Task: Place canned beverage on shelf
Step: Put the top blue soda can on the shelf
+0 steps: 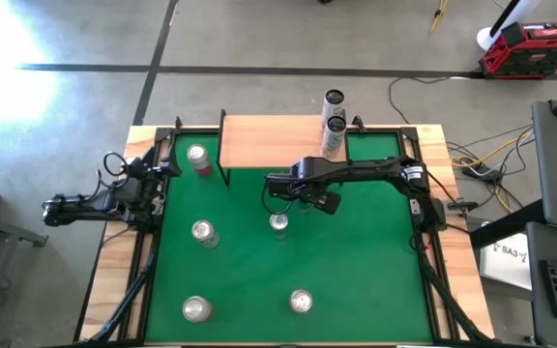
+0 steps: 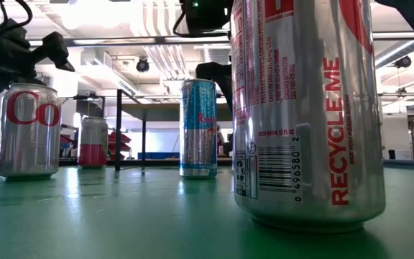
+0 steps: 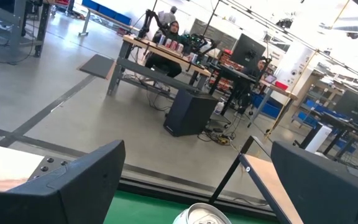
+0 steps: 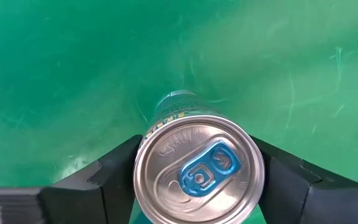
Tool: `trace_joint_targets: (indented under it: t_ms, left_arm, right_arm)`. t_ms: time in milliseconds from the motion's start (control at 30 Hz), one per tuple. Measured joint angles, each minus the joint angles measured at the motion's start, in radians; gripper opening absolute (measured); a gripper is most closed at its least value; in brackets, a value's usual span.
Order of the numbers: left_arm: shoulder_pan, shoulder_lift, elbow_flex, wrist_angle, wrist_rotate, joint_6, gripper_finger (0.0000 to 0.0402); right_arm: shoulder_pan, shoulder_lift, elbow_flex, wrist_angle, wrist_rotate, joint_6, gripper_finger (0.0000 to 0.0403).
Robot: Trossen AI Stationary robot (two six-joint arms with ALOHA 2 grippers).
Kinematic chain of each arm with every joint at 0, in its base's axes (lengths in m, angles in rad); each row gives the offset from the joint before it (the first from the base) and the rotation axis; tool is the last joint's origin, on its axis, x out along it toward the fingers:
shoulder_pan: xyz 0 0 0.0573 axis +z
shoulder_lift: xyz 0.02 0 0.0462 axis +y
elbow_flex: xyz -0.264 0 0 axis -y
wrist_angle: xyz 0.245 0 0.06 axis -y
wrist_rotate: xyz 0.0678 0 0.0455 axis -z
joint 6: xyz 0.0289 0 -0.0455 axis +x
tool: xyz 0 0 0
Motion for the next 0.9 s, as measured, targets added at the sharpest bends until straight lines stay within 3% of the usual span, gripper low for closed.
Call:
trace_joint_targets:
  t_ms: [200, 500, 733, 900]
  left_arm:
    - [0.0, 0.0, 0.0, 0.0, 0.0, 0.0, 0.0389]
    - [0.0, 0.0, 0.0, 0.0, 0.0, 0.0, 0.0389]
    - [0.0, 0.0, 0.0, 0.0, 0.0, 0.0, 0.0389]
    - [0.0, 0.0, 0.0, 0.0, 0.0, 0.0, 0.0389]
  right_arm:
    - [0.0, 0.002, 0.004, 0.008, 0.002, -0.111, 0.0266]
    - [0.0, 0.002, 0.011, 0.008, 0.012, -0.217, 0.034]
    - [0.019, 0.002, 0.011, 0.009, 0.103, -0.455, 0.0396]
    - [0.072, 0.002, 0.002, 0.011, 0.277, -0.49, 0.0399]
